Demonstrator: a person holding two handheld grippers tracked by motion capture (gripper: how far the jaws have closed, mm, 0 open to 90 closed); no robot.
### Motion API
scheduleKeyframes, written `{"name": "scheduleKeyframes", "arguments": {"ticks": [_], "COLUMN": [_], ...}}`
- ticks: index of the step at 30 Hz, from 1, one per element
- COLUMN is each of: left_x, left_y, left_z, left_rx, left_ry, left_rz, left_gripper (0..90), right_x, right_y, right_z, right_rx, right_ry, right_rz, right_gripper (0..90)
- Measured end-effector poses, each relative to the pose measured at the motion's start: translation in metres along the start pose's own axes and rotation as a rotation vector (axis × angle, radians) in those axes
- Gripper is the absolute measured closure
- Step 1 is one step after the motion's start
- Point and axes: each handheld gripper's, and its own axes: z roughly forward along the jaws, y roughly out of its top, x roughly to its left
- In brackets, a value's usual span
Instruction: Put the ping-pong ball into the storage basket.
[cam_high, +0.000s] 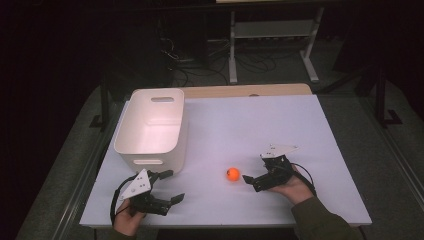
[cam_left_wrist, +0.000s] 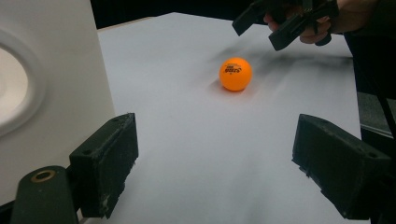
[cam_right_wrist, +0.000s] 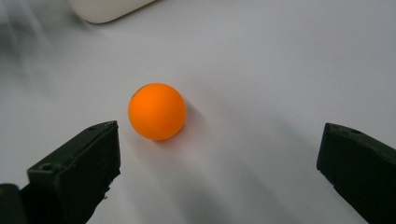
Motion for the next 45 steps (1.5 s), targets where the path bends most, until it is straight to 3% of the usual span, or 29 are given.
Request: {"name": "scheduleKeyframes", "arguments": {"ticks": [45], "left_x": [0.000], "left_y": [0.000], "left_z": [0.000], "left_rx": [-0.005], "left_ry": [0.002], "left_rz": [-0.004], "left_gripper": [14.0], "right_x": [0.002], "right_y": [0.013], "right_z": [0.013], "right_rx": [0.002], "right_ry": [0.029], "right_rz": [-0.009], "right_gripper": [0.0]}}
